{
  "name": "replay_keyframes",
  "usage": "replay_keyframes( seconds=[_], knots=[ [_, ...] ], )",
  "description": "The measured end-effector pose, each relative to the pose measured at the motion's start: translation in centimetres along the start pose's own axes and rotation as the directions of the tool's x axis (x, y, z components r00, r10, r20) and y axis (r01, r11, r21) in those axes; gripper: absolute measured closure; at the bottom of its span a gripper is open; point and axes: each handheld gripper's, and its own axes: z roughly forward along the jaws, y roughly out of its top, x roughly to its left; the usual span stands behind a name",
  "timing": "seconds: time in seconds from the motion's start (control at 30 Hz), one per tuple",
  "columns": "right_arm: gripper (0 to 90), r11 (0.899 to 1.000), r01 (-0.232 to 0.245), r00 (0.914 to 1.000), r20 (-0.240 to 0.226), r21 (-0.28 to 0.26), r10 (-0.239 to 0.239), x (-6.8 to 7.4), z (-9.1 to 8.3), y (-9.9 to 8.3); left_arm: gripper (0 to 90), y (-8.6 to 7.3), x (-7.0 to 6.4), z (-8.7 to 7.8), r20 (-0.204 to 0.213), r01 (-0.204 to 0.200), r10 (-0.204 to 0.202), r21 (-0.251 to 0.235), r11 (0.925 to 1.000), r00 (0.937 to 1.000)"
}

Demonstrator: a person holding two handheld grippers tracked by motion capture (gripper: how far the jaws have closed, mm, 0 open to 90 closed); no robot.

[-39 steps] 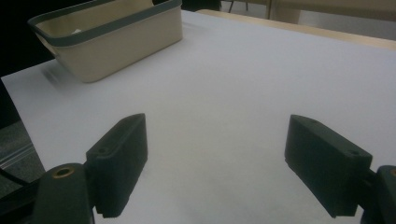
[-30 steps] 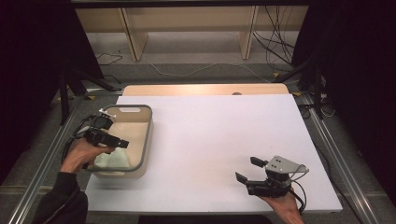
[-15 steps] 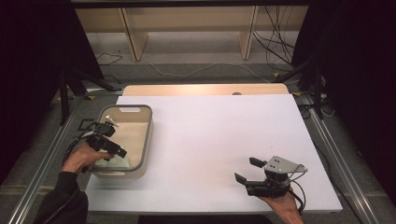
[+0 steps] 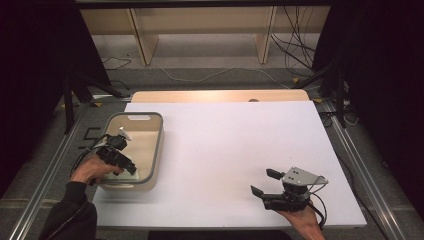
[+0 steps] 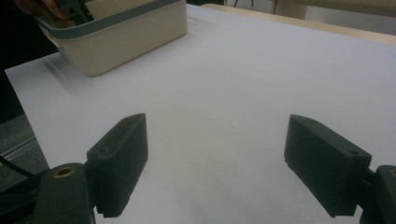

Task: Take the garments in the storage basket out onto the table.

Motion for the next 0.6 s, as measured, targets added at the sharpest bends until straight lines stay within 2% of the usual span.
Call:
replay_keyframes(
  seconds=[0.27, 0.47, 0.53, 0.6],
  knots=[
    [23.1, 1.000, 0.002, 1.0000, 0.006, 0.004, -0.002, 0.11, -0.01, -0.01, 25.5, 0.50, -0.61, 0.70, -0.052, -0.030, 0.034, 0.072, 0.9970, 0.9980],
    [23.5, 1.000, 0.005, 1.0000, 0.008, 0.001, -0.005, 0.17, -0.04, 0.00, 43.1, 0.48, -0.83, 0.72, -0.065, -0.056, 0.061, 0.074, 0.9956, 0.9960],
    [23.8, 1.000, 0.006, 0.9999, 0.010, 0.002, -0.006, 0.18, -0.04, 0.01, 51.5, 0.41, -0.96, 0.56, -0.067, -0.070, 0.074, 0.055, 0.9960, 0.9951],
    [23.9, 1.000, 0.008, 0.9999, 0.010, 0.001, -0.008, 0.18, -0.01, 0.01, 56.3, 0.33, -1.00, 0.46, -0.065, -0.082, 0.085, 0.047, 0.9955, 0.9942]
  ],
)
